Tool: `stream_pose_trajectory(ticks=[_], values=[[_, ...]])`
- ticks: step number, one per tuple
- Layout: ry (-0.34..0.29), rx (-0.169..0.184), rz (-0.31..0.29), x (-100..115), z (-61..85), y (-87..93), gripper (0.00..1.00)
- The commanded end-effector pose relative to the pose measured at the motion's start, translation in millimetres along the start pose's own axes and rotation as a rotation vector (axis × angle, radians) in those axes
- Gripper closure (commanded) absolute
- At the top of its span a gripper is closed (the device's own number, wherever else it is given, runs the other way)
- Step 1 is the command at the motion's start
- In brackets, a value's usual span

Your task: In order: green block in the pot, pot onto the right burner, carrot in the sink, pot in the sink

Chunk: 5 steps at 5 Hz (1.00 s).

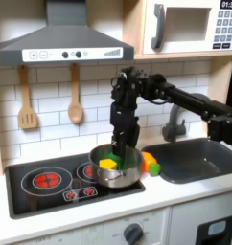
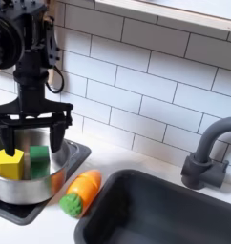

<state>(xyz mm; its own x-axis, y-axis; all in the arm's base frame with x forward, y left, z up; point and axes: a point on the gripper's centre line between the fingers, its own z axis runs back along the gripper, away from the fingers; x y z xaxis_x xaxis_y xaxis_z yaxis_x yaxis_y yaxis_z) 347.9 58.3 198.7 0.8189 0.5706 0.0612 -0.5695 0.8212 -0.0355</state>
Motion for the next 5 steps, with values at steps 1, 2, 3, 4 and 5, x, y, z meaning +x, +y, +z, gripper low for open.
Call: stream_pose_trajectory(ticks=[1, 2, 3, 4, 5], values=[[-0.04, -0.016, -0.181, -18, 9.8, -17.2, 0.0], [-0.043, -0.031, -0.276, -31, 10.8, -24.2, 0.0], [-0.034, -0.038, -0.324, -36, 6.2, -29.5, 0.0], [-0.031, -0.04, -0.406, -44, 1.2, -38.0, 0.0], [-0.02, -0.038, -0.433, -50, -3.6, -38.3, 0.0]])
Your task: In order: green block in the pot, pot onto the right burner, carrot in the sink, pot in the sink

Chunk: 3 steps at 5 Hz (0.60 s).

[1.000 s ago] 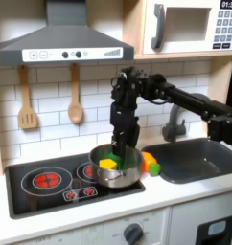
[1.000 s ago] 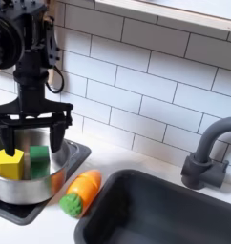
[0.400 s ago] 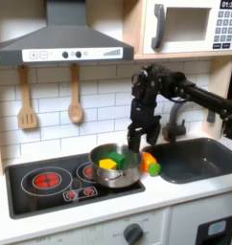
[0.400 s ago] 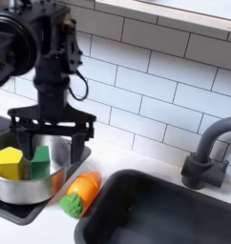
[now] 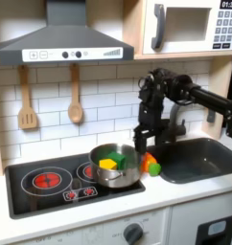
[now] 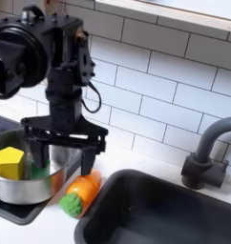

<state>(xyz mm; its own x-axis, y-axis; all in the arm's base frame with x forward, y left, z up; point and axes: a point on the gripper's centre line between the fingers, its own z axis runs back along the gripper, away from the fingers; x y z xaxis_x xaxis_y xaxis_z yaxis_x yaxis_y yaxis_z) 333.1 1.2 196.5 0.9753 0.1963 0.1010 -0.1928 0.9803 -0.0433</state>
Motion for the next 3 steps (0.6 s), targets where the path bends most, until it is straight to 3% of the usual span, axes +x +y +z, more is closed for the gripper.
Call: stream_pose_trajectory(ticks=[1, 3], values=[[-0.008, -0.007, -0.074, -9, 0.6, -8.3, 0.0], [0.031, 0.001, -0.067, -18, -11.2, -7.1, 0.0]])
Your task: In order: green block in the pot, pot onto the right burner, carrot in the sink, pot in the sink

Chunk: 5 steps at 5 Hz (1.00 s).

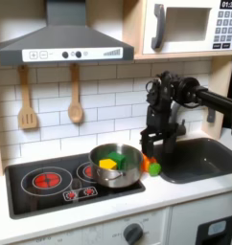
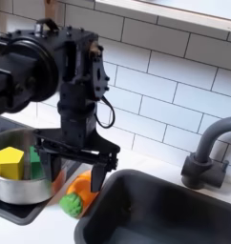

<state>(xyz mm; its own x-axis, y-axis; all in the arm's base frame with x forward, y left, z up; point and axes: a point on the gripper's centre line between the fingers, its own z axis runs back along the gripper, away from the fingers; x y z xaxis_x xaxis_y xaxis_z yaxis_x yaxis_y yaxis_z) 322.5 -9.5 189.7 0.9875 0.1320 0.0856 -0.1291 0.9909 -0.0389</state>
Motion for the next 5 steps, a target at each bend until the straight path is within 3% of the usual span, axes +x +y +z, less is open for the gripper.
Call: stream_pose_trajectory(ticks=[1, 5], values=[[0.023, 0.001, -0.008, -7, -9.5, -1.3, 0.0], [0.024, 0.036, 0.027, 15, -23.0, 4.5, 0.0]])
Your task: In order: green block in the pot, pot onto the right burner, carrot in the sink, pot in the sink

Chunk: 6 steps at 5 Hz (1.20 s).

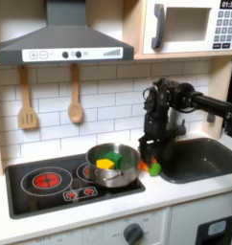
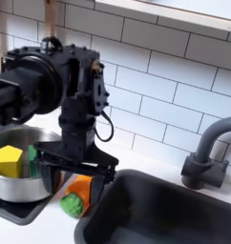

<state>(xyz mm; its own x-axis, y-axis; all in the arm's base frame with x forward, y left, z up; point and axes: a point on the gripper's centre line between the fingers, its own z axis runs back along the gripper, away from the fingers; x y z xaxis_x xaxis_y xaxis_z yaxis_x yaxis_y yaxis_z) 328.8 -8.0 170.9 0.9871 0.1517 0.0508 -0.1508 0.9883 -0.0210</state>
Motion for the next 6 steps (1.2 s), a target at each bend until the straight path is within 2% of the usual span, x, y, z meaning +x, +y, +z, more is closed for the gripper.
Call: stream_pose_trajectory(ticks=[1, 4, 6], values=[[-0.018, 0.019, -0.001, 17, -6.0, 2.2, 0.0], [-0.003, 0.025, -0.025, 13, -13.5, 0.3, 0.0], [0.016, 0.028, -0.017, 13, -20.1, 1.5, 0.0]])
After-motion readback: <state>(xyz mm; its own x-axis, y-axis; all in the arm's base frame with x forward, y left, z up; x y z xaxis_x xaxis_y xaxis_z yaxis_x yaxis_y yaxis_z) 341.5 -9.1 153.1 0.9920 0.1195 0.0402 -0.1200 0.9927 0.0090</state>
